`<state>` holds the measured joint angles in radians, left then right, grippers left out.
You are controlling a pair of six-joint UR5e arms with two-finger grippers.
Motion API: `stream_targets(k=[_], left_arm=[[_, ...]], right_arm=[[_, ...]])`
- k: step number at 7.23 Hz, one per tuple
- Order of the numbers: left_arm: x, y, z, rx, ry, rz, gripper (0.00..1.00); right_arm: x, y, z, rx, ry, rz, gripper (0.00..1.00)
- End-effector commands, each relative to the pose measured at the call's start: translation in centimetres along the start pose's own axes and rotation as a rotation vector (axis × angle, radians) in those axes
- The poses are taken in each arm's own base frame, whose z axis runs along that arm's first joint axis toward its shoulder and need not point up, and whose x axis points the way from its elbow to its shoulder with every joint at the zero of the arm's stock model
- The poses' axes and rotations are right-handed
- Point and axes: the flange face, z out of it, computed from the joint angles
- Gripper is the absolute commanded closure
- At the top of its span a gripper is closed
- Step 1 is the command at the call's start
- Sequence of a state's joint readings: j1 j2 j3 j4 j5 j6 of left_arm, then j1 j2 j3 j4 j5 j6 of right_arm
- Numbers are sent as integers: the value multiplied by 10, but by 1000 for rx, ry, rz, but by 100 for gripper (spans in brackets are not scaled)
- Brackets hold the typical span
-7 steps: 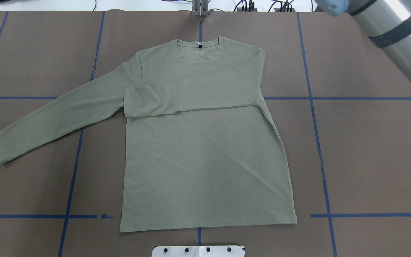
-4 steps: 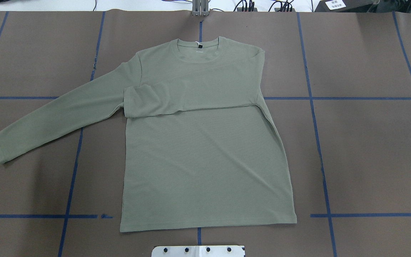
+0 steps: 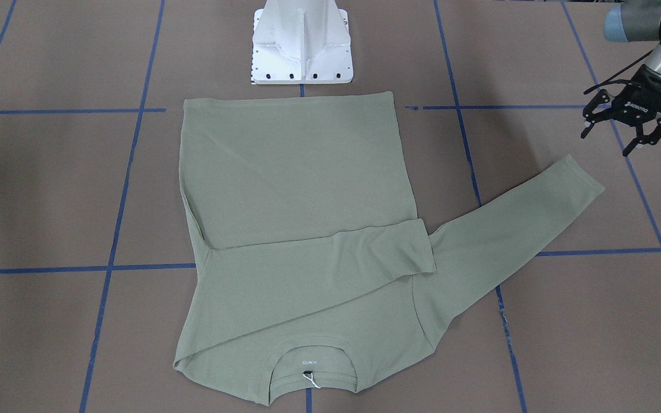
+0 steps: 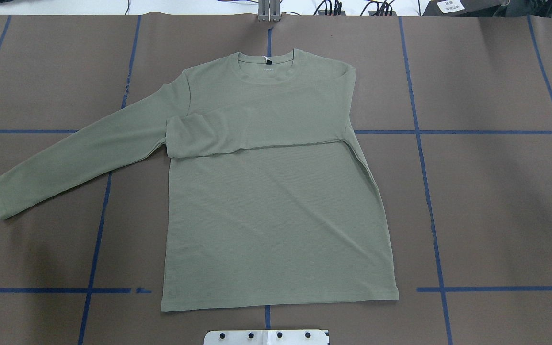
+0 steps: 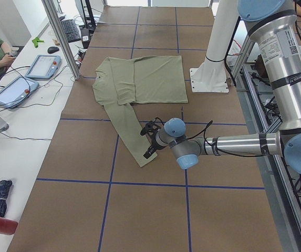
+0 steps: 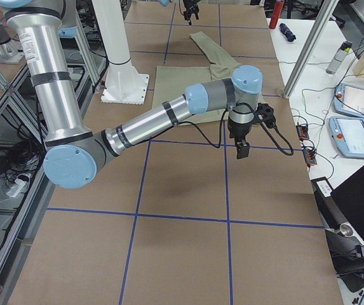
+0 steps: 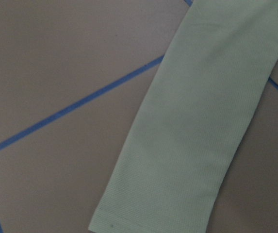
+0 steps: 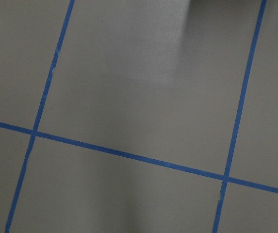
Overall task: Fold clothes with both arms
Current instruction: 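Move the left gripper to the other sleeve cuff and grasp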
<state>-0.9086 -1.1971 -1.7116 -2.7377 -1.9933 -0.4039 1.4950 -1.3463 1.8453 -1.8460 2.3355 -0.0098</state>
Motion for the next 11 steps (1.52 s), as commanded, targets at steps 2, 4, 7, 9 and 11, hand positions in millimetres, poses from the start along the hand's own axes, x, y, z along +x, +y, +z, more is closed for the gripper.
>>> stream_targets(k=[2, 4, 7, 9, 11], left_arm=[[17, 24, 36, -63, -30, 61, 0], [23, 25, 45, -66, -42, 80, 10], [22, 21, 55, -66, -42, 82, 18], [22, 16, 65, -64, -40, 87, 17], [22, 15, 66, -63, -39, 88, 41]], right_arm=[[2, 9, -2, 4, 2, 3, 0], [2, 9, -2, 5, 2, 2, 0], [2, 9, -2, 5, 5, 2, 0], [2, 10, -3, 5, 7, 2, 0], [3, 10, -3, 6, 7, 3, 0]])
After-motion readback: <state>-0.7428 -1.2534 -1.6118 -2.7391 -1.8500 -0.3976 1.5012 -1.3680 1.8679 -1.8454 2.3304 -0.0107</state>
